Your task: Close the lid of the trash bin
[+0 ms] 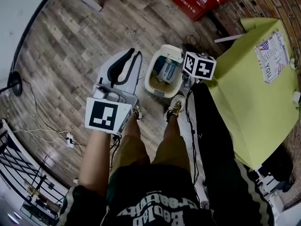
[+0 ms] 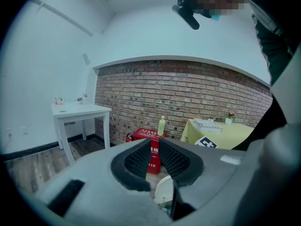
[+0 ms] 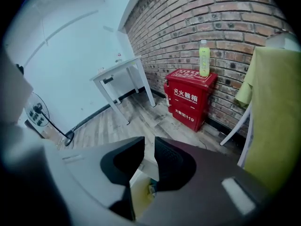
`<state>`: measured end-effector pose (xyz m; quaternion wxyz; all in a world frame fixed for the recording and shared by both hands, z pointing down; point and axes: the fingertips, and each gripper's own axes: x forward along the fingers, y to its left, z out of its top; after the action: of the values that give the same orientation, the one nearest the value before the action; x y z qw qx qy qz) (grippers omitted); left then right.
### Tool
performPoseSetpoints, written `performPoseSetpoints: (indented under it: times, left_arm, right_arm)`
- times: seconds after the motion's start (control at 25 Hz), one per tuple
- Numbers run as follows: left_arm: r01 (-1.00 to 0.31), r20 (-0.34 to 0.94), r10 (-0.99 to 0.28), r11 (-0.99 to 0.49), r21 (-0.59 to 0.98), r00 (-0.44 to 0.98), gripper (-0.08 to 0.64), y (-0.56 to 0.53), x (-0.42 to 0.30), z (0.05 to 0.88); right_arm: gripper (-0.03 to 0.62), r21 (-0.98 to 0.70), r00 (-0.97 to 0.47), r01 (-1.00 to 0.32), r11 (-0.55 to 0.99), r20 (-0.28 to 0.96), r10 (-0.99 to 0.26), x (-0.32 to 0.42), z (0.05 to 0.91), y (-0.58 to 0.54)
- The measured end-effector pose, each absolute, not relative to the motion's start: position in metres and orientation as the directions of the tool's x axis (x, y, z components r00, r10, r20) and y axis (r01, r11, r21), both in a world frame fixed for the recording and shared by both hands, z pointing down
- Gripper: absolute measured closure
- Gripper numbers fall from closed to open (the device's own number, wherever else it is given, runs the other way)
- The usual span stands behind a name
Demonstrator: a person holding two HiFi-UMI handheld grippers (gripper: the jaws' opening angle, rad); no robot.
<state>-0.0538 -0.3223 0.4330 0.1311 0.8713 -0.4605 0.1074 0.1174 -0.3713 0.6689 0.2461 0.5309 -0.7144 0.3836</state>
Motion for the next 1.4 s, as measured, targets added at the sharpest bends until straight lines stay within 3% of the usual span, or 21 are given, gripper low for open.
performPoseSetpoints:
  times: [0.16, 0.56, 1.4]
  left_arm:
    - [-0.828, 0.312, -0.77, -0.543, 0.139, 0.557, 0.505, -0.316, -0.051, 0.434]
    - [-0.828, 0.31, -0.769, -0.538, 0.158, 0.559, 0.508, -0.304, -0.054, 0.438]
    - [-0.803, 0.349, -0.727, -0.569, 0.177, 0.592, 0.509, -0.268, -0.044, 0.456]
  right_arm:
    - [0.54, -0.288, -0.327, -0.944, 0.16, 0.764, -0.557, 0.114, 0.668, -0.361]
    - [0.505, -0.31, -0.374, -0.927, 0.208, 0.747, -0.55, 0.101, 0.667, -0.341]
    - [0.506, -0.333, -0.42, -0.907, 0.259, 0.767, -0.484, 0.079, 0.68, -0.274]
